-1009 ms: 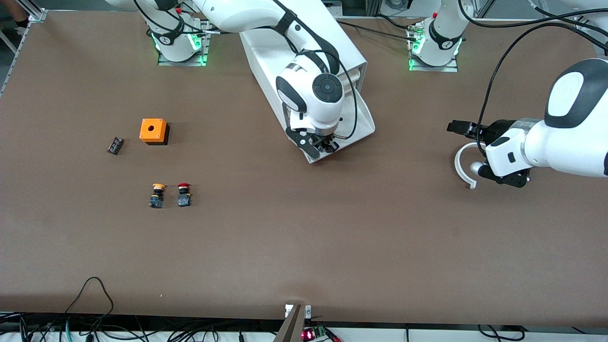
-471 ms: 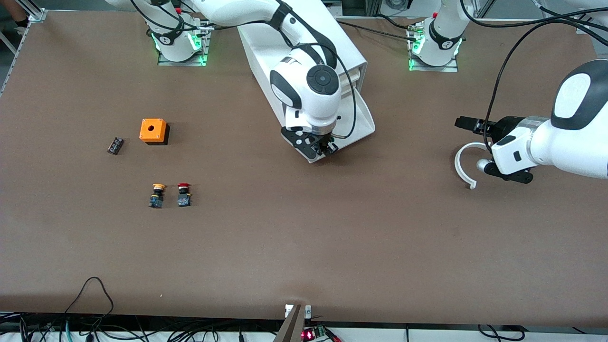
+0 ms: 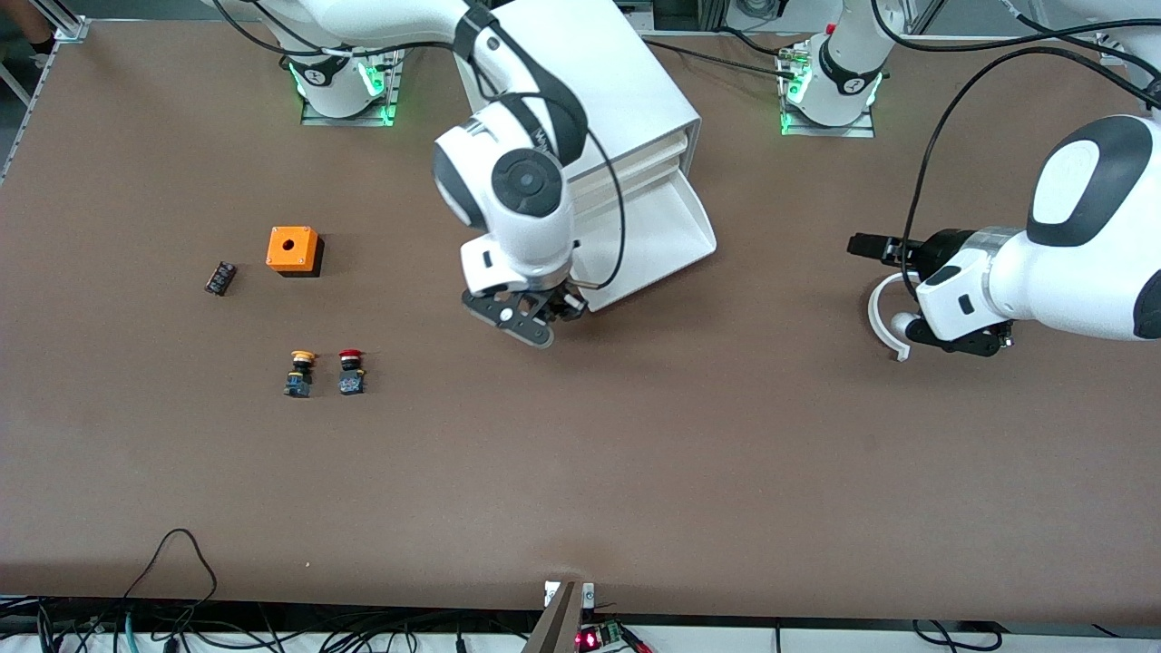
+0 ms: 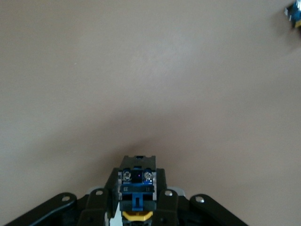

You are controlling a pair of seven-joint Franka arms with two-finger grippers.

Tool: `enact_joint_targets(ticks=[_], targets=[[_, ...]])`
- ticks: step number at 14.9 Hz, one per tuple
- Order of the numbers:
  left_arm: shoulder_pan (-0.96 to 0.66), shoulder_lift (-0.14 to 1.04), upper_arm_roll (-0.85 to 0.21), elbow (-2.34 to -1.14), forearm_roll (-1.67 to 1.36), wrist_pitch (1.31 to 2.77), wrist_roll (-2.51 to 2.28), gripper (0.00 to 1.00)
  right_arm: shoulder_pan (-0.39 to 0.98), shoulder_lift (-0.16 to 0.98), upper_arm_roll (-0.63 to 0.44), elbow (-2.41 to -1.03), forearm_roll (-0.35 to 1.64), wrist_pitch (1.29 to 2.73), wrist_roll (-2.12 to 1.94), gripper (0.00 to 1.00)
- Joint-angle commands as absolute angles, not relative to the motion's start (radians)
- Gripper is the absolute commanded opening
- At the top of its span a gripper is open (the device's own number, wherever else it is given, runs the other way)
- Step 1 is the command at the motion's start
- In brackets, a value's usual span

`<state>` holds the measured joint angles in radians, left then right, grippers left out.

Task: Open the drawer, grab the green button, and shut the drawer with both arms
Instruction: 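Lift the green button out while the left gripper reaches the drawer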

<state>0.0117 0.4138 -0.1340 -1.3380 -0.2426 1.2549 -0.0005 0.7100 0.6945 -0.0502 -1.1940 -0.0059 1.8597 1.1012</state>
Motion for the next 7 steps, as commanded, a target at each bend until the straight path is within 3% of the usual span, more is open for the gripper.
enact_joint_targets(ticks=[1, 7], targets=[[0.012, 0.434, -0.138, -1.368, -0.290, 1.333, -0.026, 1.00, 0.631, 0.677, -0.037, -1.218, 0.000, 1.827, 0.892, 0.00], [-0.099, 0.439, -0.137, -1.566, -0.275, 1.715, -0.203, 1.00, 0.480, 0.675, -0.038, -1.268, 0.066, 1.850, 0.439, 0.00]])
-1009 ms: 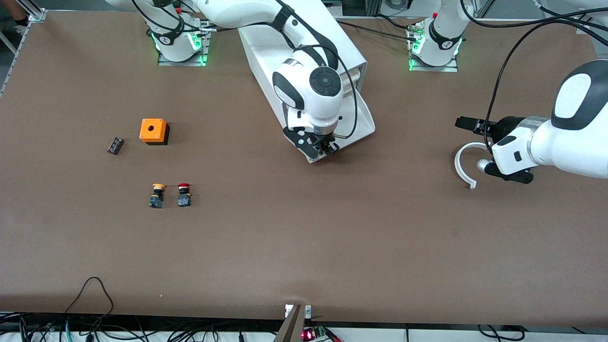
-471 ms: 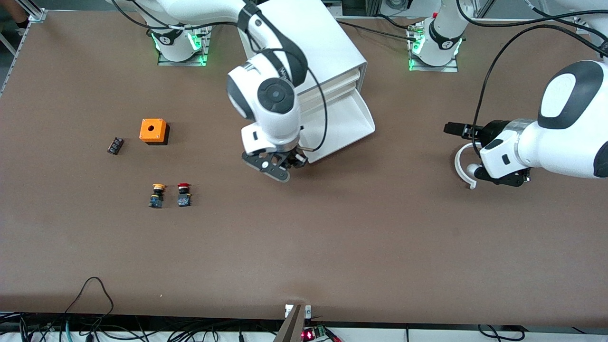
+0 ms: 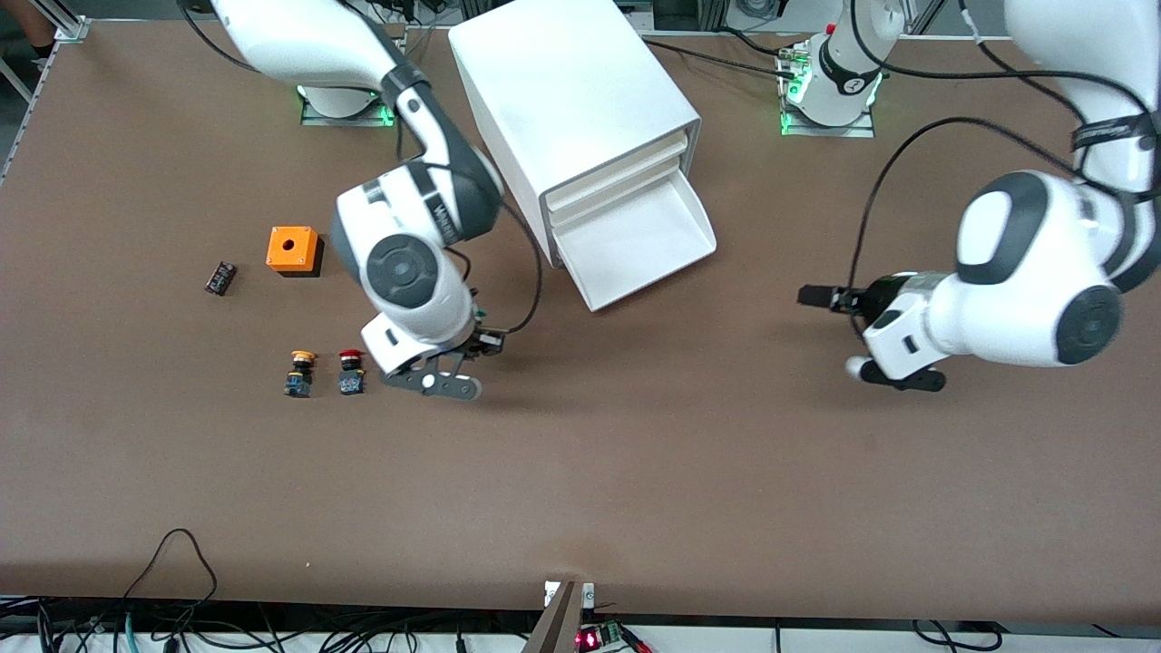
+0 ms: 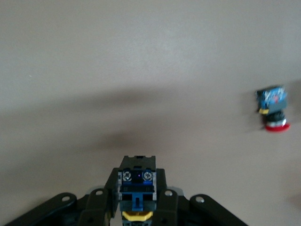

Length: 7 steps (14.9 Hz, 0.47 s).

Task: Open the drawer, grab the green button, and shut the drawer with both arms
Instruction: 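Lift the green button out while the left gripper reaches the drawer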

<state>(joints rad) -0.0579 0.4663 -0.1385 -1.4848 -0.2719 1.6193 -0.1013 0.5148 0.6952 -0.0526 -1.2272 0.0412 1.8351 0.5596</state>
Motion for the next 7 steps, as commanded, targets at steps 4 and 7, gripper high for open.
enact_joint_targets(ticks=[4, 7], targets=[[-0.205, 0.448, -0.137, -1.652, -0.181, 1.849, -0.418, 1.00, 0.434, 0.673, -0.046, -1.350, 0.064, 1.900, 0.244, 0.00], [-0.282, 0.453, -0.138, -1.816, -0.123, 2.134, -0.610, 1.00, 0.431, 0.649, -0.080, -1.489, 0.057, 2.032, 0.181, 0.00]])
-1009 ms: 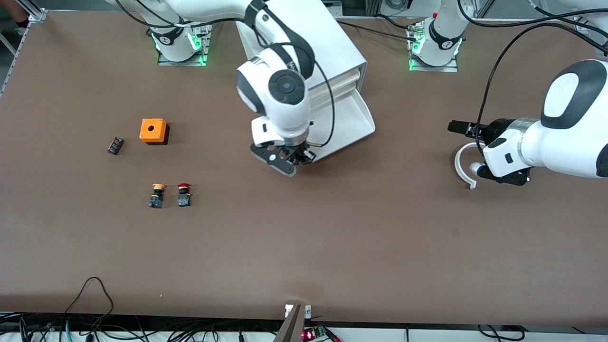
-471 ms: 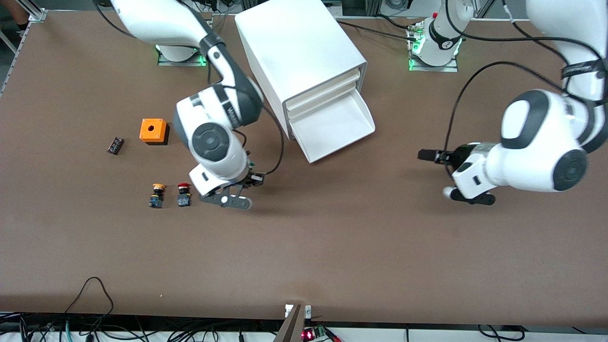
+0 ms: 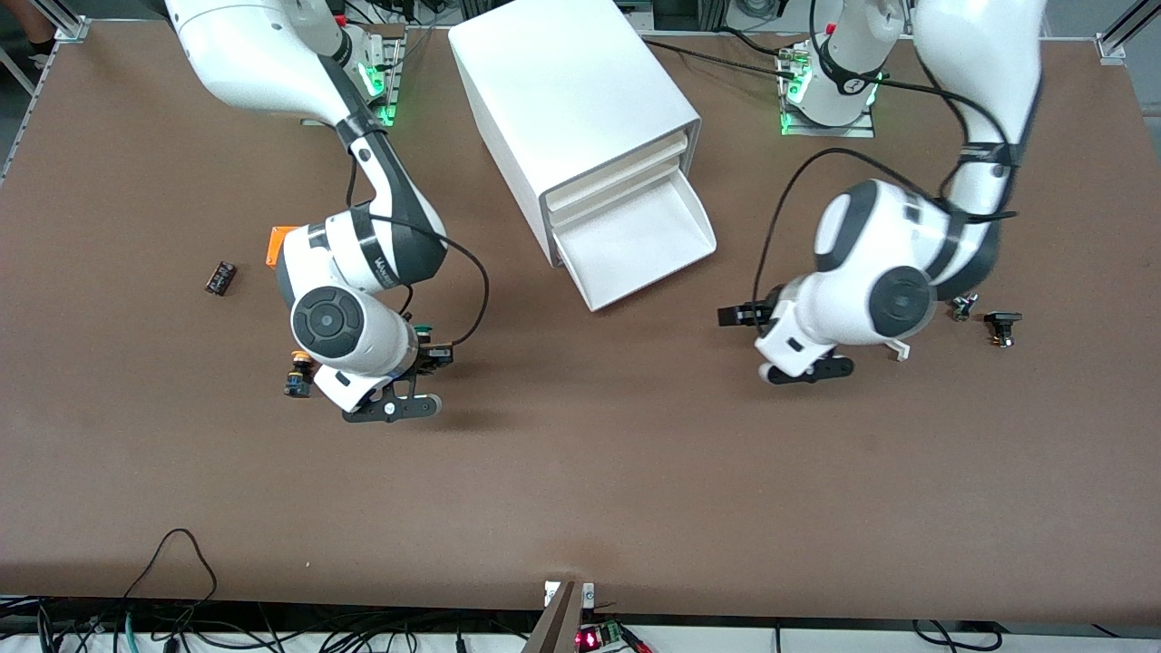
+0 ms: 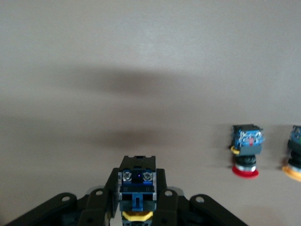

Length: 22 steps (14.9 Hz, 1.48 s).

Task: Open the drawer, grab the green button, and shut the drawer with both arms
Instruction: 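Lift the green button out while the left gripper reaches the drawer, then set the green button down while the left gripper closes the drawer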

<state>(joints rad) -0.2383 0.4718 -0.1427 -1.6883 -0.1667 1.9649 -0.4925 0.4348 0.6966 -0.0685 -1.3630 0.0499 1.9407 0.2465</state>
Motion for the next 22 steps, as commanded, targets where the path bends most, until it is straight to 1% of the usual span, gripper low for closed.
enact_joint_targets(ticks=[1, 2, 4, 9, 10, 12, 14, 16, 17, 22], targets=[[-0.300, 0.459, -0.138, -1.853, -0.123, 2.213, -0.659, 1.00, 0.431, 0.629, -0.096, -1.553, 0.057, 2.093, 0.149, 0.00], [-0.316, 0.477, -0.138, -1.868, -0.123, 2.271, -0.693, 1.00, 0.431, 0.615, -0.104, -1.610, 0.058, 2.161, 0.129, 0.00], [-0.340, 0.500, -0.140, -1.867, -0.123, 2.299, -0.774, 1.00, 0.431, 0.609, -0.112, -1.686, 0.058, 2.264, 0.107, 0.00], [-0.434, 0.529, -0.143, -1.868, -0.123, 2.299, -0.963, 1.00, 0.431, 0.607, -0.114, -1.765, 0.063, 2.387, 0.107, 0.00], [-0.446, 0.528, -0.144, -1.870, -0.124, 2.299, -0.969, 1.00, 0.431, 0.609, -0.114, -1.775, 0.064, 2.402, 0.109, 0.02], [-0.468, 0.528, -0.156, -1.871, -0.136, 2.295, -0.969, 1.00, 0.428, 0.618, -0.114, -1.776, 0.067, 2.407, 0.118, 0.22], [-0.465, 0.531, -0.184, -1.884, -0.138, 2.287, -0.971, 1.00, 0.428, 0.621, -0.114, -1.776, 0.067, 2.407, 0.126, 0.52], [-0.457, 0.531, -0.216, -1.905, -0.140, 2.287, -0.973, 1.00, 0.423, 0.614, -0.114, -1.769, 0.069, 2.398, 0.127, 0.92], [-0.459, 0.534, -0.225, -1.908, -0.141, 2.287, -0.973, 1.00, 0.422, 0.606, -0.115, -1.766, 0.069, 2.396, 0.121, 0.99], [-0.454, 0.531, -0.296, -1.917, -0.230, 2.275, -0.971, 1.00, 0.350, 0.528, -0.117, -1.746, 0.071, 2.294, 0.110, 0.99]])
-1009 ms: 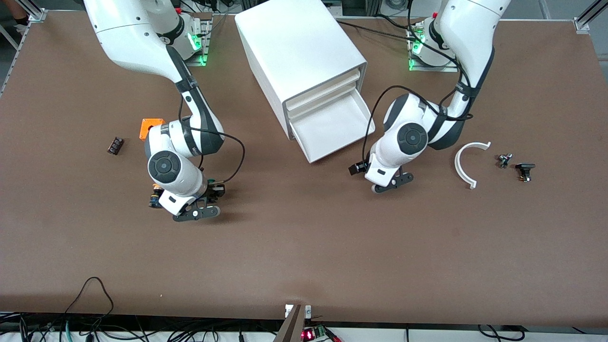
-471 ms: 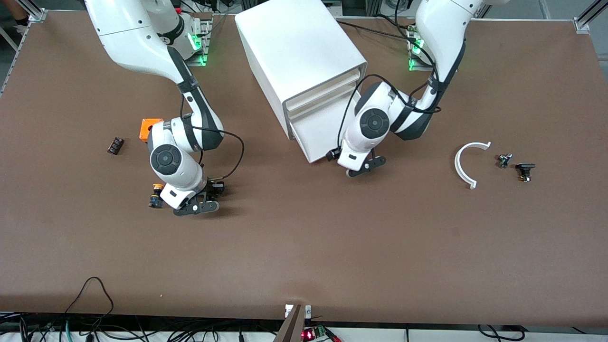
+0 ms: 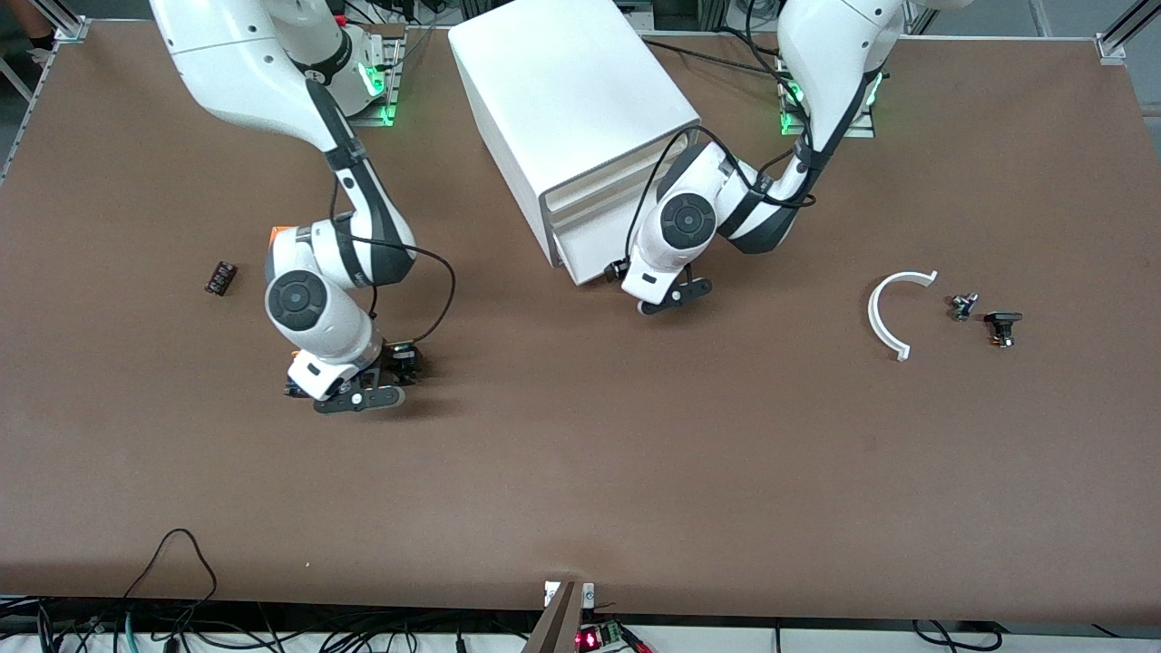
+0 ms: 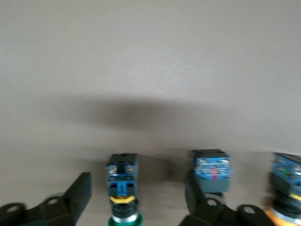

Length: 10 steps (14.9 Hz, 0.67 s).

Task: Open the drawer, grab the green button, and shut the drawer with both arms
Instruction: 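Set the green button down while the left gripper closes the drawer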

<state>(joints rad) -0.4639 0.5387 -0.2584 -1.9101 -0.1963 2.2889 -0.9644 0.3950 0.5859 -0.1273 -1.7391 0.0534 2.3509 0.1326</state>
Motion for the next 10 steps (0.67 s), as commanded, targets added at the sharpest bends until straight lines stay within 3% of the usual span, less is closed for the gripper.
enact_joint_targets(ticks=[1, 10], targets=[[-0.453, 0.531, -0.302, -1.916, -0.233, 2.243, -0.971, 1.00, 0.338, 0.505, -0.117, -1.743, 0.071, 2.277, 0.109, 0.99], [-0.431, 0.526, -0.380, -1.910, -0.301, 2.206, -0.973, 1.00, 0.273, 0.302, -0.156, -1.753, 0.075, 2.114, 0.019, 0.99]])
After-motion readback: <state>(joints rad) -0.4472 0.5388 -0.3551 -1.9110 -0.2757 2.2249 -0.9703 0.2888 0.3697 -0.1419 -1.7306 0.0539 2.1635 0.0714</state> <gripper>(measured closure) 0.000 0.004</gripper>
